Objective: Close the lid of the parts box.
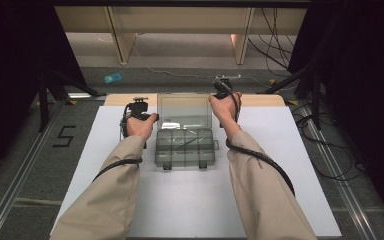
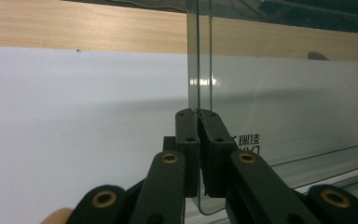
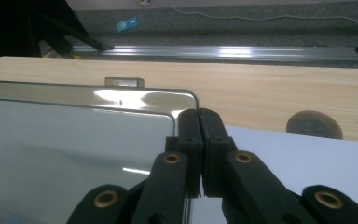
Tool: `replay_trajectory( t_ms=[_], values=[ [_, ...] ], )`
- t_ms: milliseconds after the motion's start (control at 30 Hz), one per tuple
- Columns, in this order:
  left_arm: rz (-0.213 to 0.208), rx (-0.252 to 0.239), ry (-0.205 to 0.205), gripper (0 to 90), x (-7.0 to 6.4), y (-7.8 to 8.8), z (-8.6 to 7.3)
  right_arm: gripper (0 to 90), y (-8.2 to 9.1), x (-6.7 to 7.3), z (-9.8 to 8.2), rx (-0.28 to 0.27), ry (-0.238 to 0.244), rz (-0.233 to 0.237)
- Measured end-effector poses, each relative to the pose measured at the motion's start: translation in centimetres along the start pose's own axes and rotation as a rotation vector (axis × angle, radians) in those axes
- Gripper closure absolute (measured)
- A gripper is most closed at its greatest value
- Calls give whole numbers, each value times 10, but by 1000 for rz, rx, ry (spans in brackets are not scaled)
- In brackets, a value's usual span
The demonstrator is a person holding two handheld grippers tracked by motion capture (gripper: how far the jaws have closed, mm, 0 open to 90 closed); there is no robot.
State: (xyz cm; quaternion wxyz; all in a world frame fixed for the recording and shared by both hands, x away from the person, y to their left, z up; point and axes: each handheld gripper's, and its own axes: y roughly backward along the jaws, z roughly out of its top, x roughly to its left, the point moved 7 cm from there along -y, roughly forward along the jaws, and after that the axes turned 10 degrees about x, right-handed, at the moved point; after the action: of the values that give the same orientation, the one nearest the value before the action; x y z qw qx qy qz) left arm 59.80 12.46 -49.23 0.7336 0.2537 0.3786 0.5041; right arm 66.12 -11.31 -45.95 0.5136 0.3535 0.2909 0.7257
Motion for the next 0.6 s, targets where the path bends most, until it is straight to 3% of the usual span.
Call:
replay_trajectory(
  t_ms=[100,133,200,233,267,333,367,400,433,467,533,600],
  values=[
    [-6,-33,5,830,-1,2,4,894,2,-1,-1,-23,30,-8],
    [-4,-38,-9,818,0,3,6,894,3,3,-2,-23,-7,-8],
    [13,-40,-19,783,2,6,7,894,4,2,-2,-45,20,-16],
    [13,-51,-34,763,4,7,9,894,6,4,-3,-39,-8,-9],
    [11,-70,-26,750,3,8,11,894,6,4,-3,-46,8,-9],
    [15,-97,-49,713,4,10,16,894,7,2,-2,-70,48,-25],
    [18,-105,-56,695,3,11,19,894,9,6,-4,-56,-5,-10],
    [17,-116,-60,684,2,13,22,894,9,2,-2,-87,63,-31],
    [20,-118,-72,670,1,14,25,894,9,1,-2,-98,73,-31],
    [25,-120,-83,661,0,16,27,894,11,4,-3,-90,47,-23],
    [31,-130,-90,655,-3,19,34,894,11,2,-3,-117,81,-33],
    [31,-138,-88,655,-6,21,40,894,14,5,-4,-120,67,-27]
  ],
)
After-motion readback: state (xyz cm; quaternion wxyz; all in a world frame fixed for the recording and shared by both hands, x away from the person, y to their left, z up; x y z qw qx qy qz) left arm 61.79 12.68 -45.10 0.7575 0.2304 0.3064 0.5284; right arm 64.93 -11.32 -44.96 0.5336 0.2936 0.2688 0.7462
